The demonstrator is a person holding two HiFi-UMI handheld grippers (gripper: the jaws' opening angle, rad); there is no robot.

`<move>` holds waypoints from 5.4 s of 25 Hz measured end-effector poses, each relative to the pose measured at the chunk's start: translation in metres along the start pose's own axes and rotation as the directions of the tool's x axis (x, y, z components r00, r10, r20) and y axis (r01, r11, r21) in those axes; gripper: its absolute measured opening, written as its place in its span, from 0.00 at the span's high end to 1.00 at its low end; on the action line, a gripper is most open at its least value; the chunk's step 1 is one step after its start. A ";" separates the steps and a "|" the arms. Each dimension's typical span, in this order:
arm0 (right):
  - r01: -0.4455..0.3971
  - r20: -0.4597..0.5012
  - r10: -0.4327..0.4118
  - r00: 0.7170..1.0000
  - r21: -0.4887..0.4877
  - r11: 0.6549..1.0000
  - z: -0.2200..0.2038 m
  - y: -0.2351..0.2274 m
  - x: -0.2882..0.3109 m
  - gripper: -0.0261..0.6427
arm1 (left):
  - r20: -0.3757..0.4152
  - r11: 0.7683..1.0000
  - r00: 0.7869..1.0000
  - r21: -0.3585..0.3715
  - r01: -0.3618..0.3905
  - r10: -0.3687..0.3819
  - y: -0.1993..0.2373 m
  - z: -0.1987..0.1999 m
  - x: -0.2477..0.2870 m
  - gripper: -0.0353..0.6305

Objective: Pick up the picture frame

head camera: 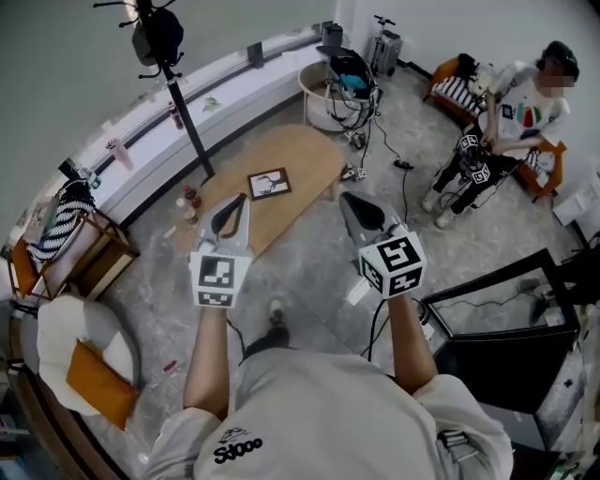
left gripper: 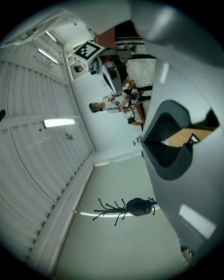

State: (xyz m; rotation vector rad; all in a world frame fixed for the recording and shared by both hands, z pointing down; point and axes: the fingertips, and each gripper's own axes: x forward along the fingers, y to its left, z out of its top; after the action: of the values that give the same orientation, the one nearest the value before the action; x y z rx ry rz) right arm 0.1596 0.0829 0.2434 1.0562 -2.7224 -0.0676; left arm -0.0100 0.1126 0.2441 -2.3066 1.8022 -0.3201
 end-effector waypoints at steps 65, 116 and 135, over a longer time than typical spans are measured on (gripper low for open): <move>-0.110 -0.213 0.122 0.969 0.067 0.992 -0.056 -0.153 0.429 0.96 | -0.263 0.985 0.965 -0.165 -0.042 -0.003 0.223 -0.194 0.337 0.94; -0.039 -0.550 0.251 0.797 0.368 0.929 -0.449 -0.160 0.607 0.85 | -0.644 0.905 0.740 -0.408 -0.117 -0.194 0.155 -0.605 0.435 0.84; -0.019 -0.664 0.298 0.686 0.393 0.919 -0.577 -0.158 0.632 0.77 | -0.727 0.873 0.642 -0.453 -0.180 -0.245 0.116 -0.721 0.449 0.77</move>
State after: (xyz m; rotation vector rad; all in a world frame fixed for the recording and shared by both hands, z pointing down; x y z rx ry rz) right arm -0.0624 -0.4370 0.9048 0.6866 -2.0979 0.7485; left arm -0.2204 -0.3667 0.9231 -2.8073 2.4526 -1.1431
